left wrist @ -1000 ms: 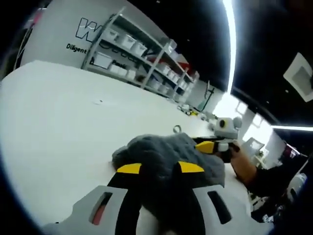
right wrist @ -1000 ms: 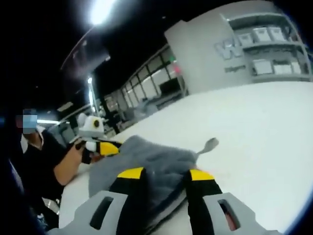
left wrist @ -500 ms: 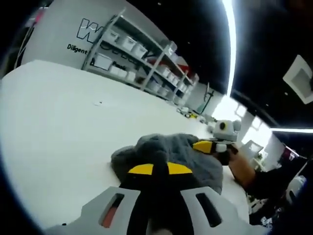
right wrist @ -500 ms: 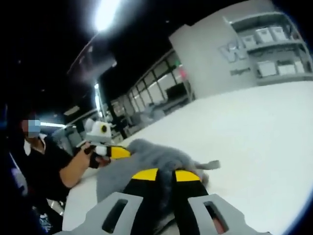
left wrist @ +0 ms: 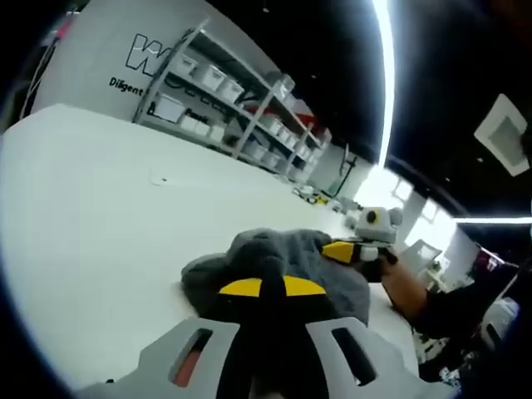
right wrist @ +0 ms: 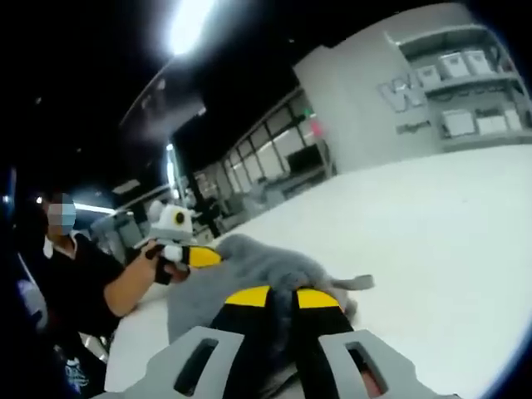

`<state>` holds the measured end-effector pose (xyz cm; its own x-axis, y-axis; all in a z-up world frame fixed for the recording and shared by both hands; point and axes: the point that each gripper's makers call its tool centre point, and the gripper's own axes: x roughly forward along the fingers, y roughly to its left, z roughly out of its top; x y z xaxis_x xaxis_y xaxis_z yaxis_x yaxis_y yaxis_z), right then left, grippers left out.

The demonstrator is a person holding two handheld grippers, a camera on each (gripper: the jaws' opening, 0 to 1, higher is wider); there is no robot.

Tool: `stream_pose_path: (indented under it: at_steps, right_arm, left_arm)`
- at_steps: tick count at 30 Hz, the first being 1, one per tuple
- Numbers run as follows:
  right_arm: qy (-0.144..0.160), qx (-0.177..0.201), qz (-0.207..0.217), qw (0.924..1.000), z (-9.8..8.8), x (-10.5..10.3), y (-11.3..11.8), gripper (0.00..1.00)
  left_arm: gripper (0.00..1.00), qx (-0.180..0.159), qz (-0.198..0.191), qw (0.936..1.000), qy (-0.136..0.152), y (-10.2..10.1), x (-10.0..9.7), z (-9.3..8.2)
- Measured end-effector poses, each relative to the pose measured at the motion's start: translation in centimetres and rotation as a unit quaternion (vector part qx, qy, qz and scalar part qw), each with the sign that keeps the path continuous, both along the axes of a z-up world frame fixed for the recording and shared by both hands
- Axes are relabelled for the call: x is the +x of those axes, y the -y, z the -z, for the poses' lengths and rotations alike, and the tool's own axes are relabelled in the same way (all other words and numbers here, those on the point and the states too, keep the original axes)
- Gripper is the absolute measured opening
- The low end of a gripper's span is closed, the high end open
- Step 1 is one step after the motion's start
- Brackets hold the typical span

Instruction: Open the folded towel by lifting each exposed corner and separating the folded layers until the towel lies flat within the target outline without major curled edges

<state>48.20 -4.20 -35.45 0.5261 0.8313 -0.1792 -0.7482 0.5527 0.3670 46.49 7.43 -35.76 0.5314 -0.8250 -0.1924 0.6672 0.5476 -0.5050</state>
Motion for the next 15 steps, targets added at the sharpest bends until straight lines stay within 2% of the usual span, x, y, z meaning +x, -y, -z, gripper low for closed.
stream_pose_path:
  at_steps: [3,9,11,12,15]
  right_arm:
    - [0.004,0.0,-0.002,1.0,-0.1,-0.2,0.0,0.04]
    - [0.012,0.001,-0.007,0.9999,-0.4,-0.6,-0.1,0.04]
    - [0.022,-0.006,-0.023,0.9995,-0.6,-1.2,-0.2,0.04]
    - [0.037,-0.013,-0.027,0.9989,-0.8,-1.6,-0.2,0.04]
    - [0.043,-0.014,-0.029,0.9985,-1.0,-2.1,-0.2,0.04]
  left_arm:
    - [0.05,-0.013,0.004,0.9999,0.001,0.1,-0.2,-0.4]
    - [0.05,-0.017,0.008,0.9998,0.004,0.1,-0.4,-0.5]
    - [0.05,-0.018,0.016,0.9996,0.012,0.3,-0.8,-0.7]
    - [0.05,-0.017,0.023,0.9994,0.018,0.4,-1.2,-0.7]
    - [0.05,-0.017,0.029,0.9992,0.023,0.4,-1.5,-0.8]
